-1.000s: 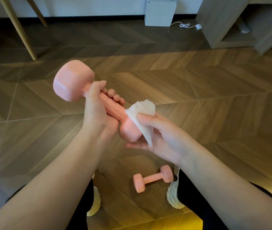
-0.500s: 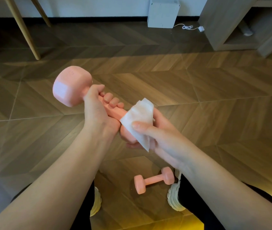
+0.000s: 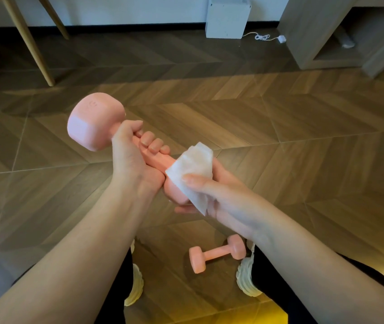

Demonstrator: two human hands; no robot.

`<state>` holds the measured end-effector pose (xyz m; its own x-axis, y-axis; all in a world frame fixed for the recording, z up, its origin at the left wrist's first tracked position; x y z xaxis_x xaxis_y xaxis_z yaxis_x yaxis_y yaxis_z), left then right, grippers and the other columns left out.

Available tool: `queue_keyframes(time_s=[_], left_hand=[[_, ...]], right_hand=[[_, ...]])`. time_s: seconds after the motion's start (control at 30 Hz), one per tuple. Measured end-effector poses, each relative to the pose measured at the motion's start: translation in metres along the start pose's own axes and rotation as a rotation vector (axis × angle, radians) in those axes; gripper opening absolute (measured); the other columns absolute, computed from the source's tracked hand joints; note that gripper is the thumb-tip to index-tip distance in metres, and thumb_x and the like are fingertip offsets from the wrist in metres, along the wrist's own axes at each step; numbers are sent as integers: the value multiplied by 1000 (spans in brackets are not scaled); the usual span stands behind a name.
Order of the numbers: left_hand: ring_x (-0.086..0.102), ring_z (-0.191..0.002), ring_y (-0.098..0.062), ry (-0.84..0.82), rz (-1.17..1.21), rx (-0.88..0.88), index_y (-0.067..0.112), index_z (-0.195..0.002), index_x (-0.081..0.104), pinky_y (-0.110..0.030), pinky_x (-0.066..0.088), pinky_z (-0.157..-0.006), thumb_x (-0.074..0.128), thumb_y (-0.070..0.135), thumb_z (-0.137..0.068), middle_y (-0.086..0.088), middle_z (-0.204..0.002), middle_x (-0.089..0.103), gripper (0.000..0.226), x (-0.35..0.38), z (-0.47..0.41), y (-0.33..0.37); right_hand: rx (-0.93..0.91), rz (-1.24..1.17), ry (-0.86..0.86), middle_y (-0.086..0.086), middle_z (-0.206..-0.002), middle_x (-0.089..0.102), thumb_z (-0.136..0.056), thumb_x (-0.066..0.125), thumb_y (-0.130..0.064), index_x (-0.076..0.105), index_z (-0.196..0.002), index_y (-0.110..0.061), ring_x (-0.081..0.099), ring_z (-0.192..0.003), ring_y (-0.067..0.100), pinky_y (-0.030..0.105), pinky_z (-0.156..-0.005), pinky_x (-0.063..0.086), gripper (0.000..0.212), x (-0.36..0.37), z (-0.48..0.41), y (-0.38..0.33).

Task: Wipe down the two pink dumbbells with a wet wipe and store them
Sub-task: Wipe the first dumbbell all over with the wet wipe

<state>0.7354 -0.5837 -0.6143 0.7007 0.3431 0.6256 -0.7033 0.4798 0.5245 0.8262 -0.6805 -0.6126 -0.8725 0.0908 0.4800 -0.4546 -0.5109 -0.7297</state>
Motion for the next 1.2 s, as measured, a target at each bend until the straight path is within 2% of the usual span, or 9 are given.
queue_keyframes(time_s=[0.1, 0.2, 0.37, 0.47, 0.6, 0.73, 0.87, 1.0, 1.2], left_hand=[[23, -41, -12, -33, -26, 2, 22, -65, 30, -22, 30, -45, 46, 16, -92, 7, -50, 23, 32, 5, 2, -4], [24, -39, -11, -47, -19, -11, 21, -62, 32, -21, 32, -44, 47, 16, -92, 7, -49, 25, 34, 8, 1, -5], [26, -38, -10, -31, 33, -22, 22, -58, 34, -20, 31, -42, 48, 17, -92, 9, -47, 26, 36, 6, -2, 2], [26, -39, -10, -21, 25, -15, 21, -62, 33, -21, 31, -43, 48, 17, -92, 8, -48, 26, 34, 3, -1, -1], [25, -39, -11, -38, -20, 1, 21, -66, 30, -22, 31, -45, 46, 16, -92, 7, -49, 25, 32, 6, 1, -7], [25, -39, -11, -59, 8, -19, 21, -62, 32, -21, 32, -43, 47, 16, -92, 7, -48, 26, 34, 9, 0, -9], [28, -40, -11, -87, 16, -21, 20, -59, 35, -22, 34, -45, 49, 16, -91, 7, -48, 28, 35, 12, -1, -9], [48, -47, -12, -36, -75, 5, 18, -64, 43, -24, 48, -57, 58, 17, -90, 4, -53, 45, 31, 8, 0, -9], [29, -40, -10, 68, 45, -55, 21, -68, 35, -22, 32, -47, 56, 21, -92, 7, -48, 30, 32, -2, 0, -17]], right_hand=[[-18, 60, 131, 10, -124, 65, -86, 74, -34, 51, -126, -32, 69, -105, 30, 38, -69, 59, 46, -5, -2, 3], [2, 29, 153, 20, -124, 63, -94, 58, -46, 51, -129, -27, 68, -98, 31, 39, -66, 60, 41, -6, -2, 3], [-5, -26, -70, 17, -133, 59, -92, 64, -22, 45, -140, -16, 63, -115, 33, 51, -90, 56, 52, 5, 3, -7], [-28, 11, 5, 9, -130, 62, -85, 72, -9, 48, -133, -28, 67, -110, 28, 43, -81, 60, 57, 0, 1, -2], [-39, 41, 157, 10, -124, 64, -86, 74, -28, 50, -125, -34, 69, -106, 30, 35, -66, 59, 45, -7, -1, 4], [-2, -31, 154, 22, -129, 60, -93, 58, -45, 53, -128, -27, 67, -104, 34, 39, -68, 60, 40, -11, -1, 5], [98, -163, 36, 25, -135, 55, -85, 62, -42, 55, -132, -21, 60, -118, 43, 50, -79, 59, 52, -8, 3, 7], [33, -179, 31, 24, -134, 57, -84, 65, -29, 53, -135, -15, 64, -111, 37, 51, -83, 58, 54, -10, 3, 2], [-79, -27, 186, 12, -126, 65, -94, 62, -35, 53, -131, -26, 63, -116, 35, 46, -78, 58, 40, -21, 0, 1]])
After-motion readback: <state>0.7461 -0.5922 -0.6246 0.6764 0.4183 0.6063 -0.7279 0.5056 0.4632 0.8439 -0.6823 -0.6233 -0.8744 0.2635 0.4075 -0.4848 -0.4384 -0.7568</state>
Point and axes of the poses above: each hand's wrist, its own z-axis away from the middle knuckle, its own x-axis out of the palm, y = z × x, the point moved 10 cm from there along -z, towards the middle knuckle
